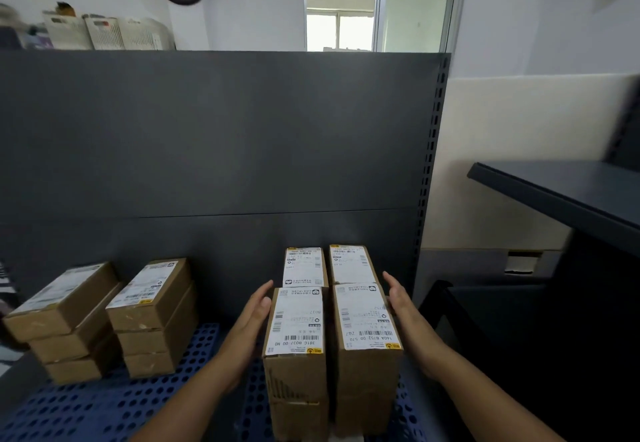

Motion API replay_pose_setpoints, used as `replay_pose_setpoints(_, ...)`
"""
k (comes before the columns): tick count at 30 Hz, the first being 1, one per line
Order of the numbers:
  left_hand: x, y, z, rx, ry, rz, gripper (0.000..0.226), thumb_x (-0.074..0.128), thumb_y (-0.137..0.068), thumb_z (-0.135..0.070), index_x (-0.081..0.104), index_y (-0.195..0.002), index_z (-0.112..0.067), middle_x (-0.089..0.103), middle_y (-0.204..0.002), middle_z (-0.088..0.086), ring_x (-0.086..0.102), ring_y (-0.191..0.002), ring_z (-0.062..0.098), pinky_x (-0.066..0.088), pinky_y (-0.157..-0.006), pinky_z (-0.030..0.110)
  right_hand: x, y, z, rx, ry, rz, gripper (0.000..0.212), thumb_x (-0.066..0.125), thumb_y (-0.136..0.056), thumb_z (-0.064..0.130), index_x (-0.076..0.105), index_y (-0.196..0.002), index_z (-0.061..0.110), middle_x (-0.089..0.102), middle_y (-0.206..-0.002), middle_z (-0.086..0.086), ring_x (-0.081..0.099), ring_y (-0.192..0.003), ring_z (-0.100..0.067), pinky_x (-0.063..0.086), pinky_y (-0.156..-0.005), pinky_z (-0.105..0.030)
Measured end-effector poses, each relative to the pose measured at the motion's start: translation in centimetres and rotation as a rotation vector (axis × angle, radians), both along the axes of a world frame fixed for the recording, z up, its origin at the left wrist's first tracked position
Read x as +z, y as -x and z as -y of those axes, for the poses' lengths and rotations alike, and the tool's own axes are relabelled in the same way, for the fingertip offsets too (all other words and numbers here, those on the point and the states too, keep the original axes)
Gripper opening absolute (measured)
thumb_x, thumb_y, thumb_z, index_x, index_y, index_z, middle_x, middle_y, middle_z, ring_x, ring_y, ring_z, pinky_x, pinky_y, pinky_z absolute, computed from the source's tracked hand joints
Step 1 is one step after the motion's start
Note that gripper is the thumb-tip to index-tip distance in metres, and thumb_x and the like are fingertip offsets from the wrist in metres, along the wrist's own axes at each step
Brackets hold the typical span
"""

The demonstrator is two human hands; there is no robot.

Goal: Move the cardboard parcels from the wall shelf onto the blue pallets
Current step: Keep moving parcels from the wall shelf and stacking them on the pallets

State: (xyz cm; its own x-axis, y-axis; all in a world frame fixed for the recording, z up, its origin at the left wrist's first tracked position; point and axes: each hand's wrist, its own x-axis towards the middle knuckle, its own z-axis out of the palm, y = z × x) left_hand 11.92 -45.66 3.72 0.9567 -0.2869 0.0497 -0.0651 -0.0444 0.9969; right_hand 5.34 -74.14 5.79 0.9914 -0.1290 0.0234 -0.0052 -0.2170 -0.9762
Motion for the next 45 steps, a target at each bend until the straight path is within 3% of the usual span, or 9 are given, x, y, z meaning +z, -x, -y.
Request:
replay_pose_setpoints(2, 0.3, 0.3, -0.8, 0.017, -0.020, 0.065, 0.066, 0.057, -0.061, -0.088, 0.046, -0.124, -0.068, 0.049, -0.143, -0.008, 0.051, -0.129, 0.013, 0.043, -0.106, 0.043, 1.2, 0.5, 0.0, -0.036, 0.067, 0.048, 0.052, 0.033, -0.094, 0.058, 0.023, -0.144, 0.048, 0.041, -0.135, 0.018, 0.044, -0.116, 0.003, 0.032, -0.097, -0.029)
replay_pose_setpoints(3, 0.8, 0.7, -1.0, 0.032, -0.030, 0.093, 0.065, 0.060, -0.061, -0.086, 0.047, -0.123, -0.068, 0.047, -0.144, -0.006, 0.050, -0.127, 0.009, 0.043, -0.104, 0.038, 1.7, 0.7, 0.0, -0.053, 0.109, 0.074, 0.051, 0.037, -0.096, 0.052, 0.025, -0.145, 0.045, 0.042, -0.135, 0.015, 0.045, -0.111, 0.005, 0.034, -0.092, -0.027)
replay_pose_setpoints(6, 2.5, 2.4, -1.5, 0.092, -0.136, 0.225, 0.058, 0.064, -0.079, -0.065, 0.043, -0.132, -0.054, 0.042, -0.147, -0.004, 0.044, -0.131, 0.008, 0.039, -0.093, 0.019, 3.2, 1.6, -0.1, -0.065, 0.238, 0.154, 0.054, 0.050, -0.093, 0.048, 0.030, -0.144, 0.044, 0.039, -0.143, 0.010, 0.043, -0.122, -0.006, 0.036, -0.094, -0.027)
replay_pose_setpoints(11, 4.3, 3.8, -3.7, 0.384, -0.632, 0.603, 0.070, 0.065, -0.084, -0.049, 0.034, -0.147, -0.042, 0.038, -0.151, -0.005, 0.036, -0.137, 0.015, 0.036, -0.109, 0.039, 5.9, 3.3, -0.6, -0.064, 0.569, 0.255, 0.061, 0.059, -0.092, 0.039, 0.029, -0.145, 0.042, 0.030, -0.134, 0.020, 0.033, -0.123, -0.001, 0.028, -0.097, -0.022)
replay_pose_setpoints(14, 5.0, 4.8, -4.3, 0.536, -1.000, 0.775, 0.078, 0.067, -0.082, -0.046, 0.029, -0.149, -0.040, 0.039, -0.153, 0.005, 0.035, -0.141, 0.030, 0.037, -0.109, 0.053, 6.1, 3.4, -0.5, -0.110, 0.761, 0.268, 0.068, 0.061, -0.089, 0.043, 0.026, -0.147, 0.041, 0.025, -0.153, 0.010, 0.028, -0.139, -0.014, 0.030, -0.107, -0.028)
replay_pose_setpoints(20, 6.1, 7.8, -5.1, 0.647, -1.177, 0.944, 0.081, 0.076, -0.074, -0.041, 0.039, -0.146, -0.032, 0.050, -0.145, 0.011, 0.045, -0.133, 0.037, 0.042, -0.101, 0.056, 6.1, 4.6, -1.6, -0.156, 1.021, 0.359, 0.069, 0.057, -0.089, 0.047, 0.027, -0.150, 0.034, 0.025, -0.157, 0.002, 0.023, -0.143, -0.020, 0.029, -0.113, -0.039)
replay_pose_setpoints(28, 5.5, 11.1, -11.2, 0.705, -1.285, 0.854, 0.081, 0.078, -0.072, -0.043, 0.044, -0.143, -0.027, 0.052, -0.141, 0.012, 0.047, -0.130, 0.036, 0.043, -0.099, 0.054, 7.4, 5.9, -8.9, -0.090, 1.061, 0.524, 0.067, 0.058, -0.087, 0.050, 0.032, -0.146, 0.035, 0.033, -0.153, -0.002, 0.031, -0.140, -0.026, 0.038, -0.108, -0.047)
replay_pose_setpoints(38, 3.4, 10.2, -24.1, 0.760, -1.289, 0.699, 0.088, 0.082, -0.068, -0.043, 0.042, -0.144, -0.027, 0.050, -0.139, 0.010, 0.051, -0.125, 0.034, 0.047, -0.096, 0.053, 7.4, 4.0, -24.1, 0.136, 0.905, 0.573, 0.075, 0.054, -0.092, 0.047, 0.005, -0.150, 0.043, 0.013, -0.159, 0.007, 0.009, -0.146, -0.018, 0.025, -0.117, -0.037)
replay_pose_setpoints(45, 0.0, 5.5, -33.9, 0.700, -1.234, 0.535, 0.098, 0.082, -0.065, -0.052, 0.034, -0.149, -0.033, 0.047, -0.142, 0.014, 0.052, -0.123, 0.037, 0.053, -0.087, 0.056, 3.9, -0.6, -32.7, 0.149, 0.866, 0.469, 0.080, 0.058, -0.091, 0.043, 0.003, -0.149, 0.044, 0.011, -0.158, 0.007, 0.022, -0.141, -0.015, 0.035, -0.107, -0.030)
